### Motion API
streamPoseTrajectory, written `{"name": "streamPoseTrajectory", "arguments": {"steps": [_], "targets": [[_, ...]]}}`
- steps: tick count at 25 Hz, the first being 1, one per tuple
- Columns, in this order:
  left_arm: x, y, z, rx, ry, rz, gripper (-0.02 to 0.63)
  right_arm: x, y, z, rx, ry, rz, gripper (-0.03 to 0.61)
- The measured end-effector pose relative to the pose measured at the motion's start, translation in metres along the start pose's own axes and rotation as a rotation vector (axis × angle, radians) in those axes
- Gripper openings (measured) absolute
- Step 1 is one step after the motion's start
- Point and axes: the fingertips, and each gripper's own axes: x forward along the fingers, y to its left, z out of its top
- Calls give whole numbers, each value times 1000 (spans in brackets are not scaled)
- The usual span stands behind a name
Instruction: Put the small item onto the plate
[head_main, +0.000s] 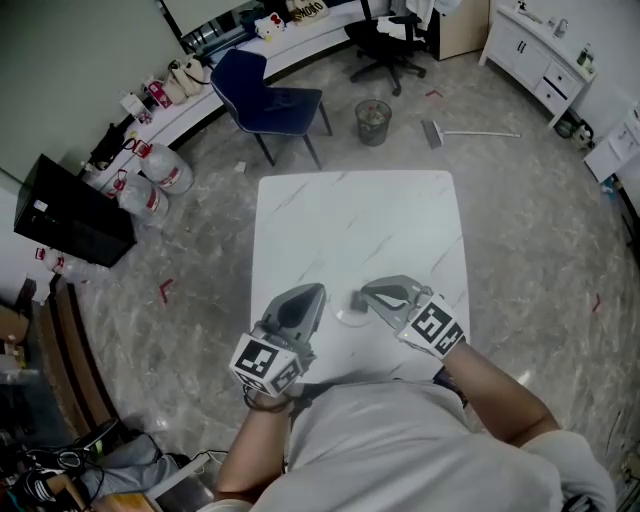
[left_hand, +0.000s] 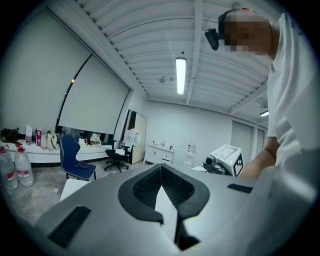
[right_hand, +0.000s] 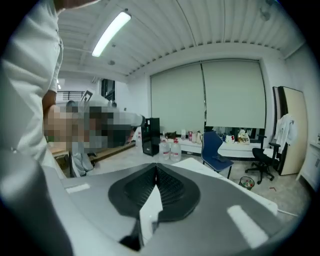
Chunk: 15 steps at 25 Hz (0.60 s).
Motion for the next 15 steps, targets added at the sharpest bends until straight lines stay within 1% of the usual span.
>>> {"name": "streamPoseTrajectory", "arguments": {"steps": [6, 8, 11, 15], "targets": [[-18, -39, 64, 45, -49, 7, 6, -65, 13, 106, 21, -235, -52, 3], [-18, -49, 83, 62, -66, 12, 6, -83, 15, 136, 25, -296, -69, 3], [-17, -56, 104, 88, -85, 38, 6, -97, 16, 163, 12, -329, -94, 3], [-11, -58, 126, 112, -108, 80, 6, -105, 10, 180, 14, -352, -152, 2]]}}
